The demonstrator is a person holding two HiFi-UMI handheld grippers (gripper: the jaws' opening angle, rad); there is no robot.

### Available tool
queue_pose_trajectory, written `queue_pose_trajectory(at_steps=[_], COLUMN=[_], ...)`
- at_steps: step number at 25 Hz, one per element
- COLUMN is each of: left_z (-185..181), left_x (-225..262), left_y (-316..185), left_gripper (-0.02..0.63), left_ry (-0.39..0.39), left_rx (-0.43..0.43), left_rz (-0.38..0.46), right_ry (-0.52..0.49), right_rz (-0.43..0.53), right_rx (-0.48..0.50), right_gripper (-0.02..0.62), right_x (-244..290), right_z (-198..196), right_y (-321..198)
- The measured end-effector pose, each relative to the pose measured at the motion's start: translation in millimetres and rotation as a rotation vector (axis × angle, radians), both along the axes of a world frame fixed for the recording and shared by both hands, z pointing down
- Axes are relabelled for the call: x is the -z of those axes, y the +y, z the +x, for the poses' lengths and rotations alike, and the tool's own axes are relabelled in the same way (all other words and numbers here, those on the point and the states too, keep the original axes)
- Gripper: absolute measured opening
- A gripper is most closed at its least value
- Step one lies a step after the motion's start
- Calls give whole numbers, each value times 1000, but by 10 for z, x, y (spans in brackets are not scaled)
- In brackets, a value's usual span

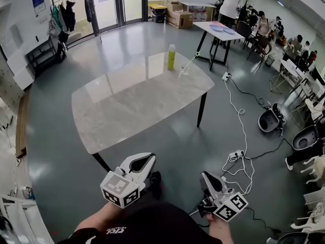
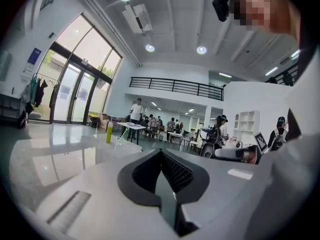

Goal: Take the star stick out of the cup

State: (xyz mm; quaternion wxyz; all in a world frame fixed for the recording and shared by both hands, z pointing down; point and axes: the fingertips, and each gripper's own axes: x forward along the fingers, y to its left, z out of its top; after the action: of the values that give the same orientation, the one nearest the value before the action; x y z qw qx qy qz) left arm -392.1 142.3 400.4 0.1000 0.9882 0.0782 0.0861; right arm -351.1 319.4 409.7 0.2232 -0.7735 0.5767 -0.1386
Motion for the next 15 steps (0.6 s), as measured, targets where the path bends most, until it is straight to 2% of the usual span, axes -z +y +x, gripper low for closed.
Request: queue_pose_trajectory(at_steps=[8,15], left_z=[978,1467], left_x=[60,100], left_y=[-607,-1192], left_gripper=[3,3], left_ry=[9,12], left_rx=[-30,-48], left_rz=[0,-18], right_ry=[-17,-53], right_rz=[-9,-29], right_rx=[-36,-35], right_gripper=[12,12], right_x=[109,142], right_z=[1012,1571], right_y=[-566,-1200])
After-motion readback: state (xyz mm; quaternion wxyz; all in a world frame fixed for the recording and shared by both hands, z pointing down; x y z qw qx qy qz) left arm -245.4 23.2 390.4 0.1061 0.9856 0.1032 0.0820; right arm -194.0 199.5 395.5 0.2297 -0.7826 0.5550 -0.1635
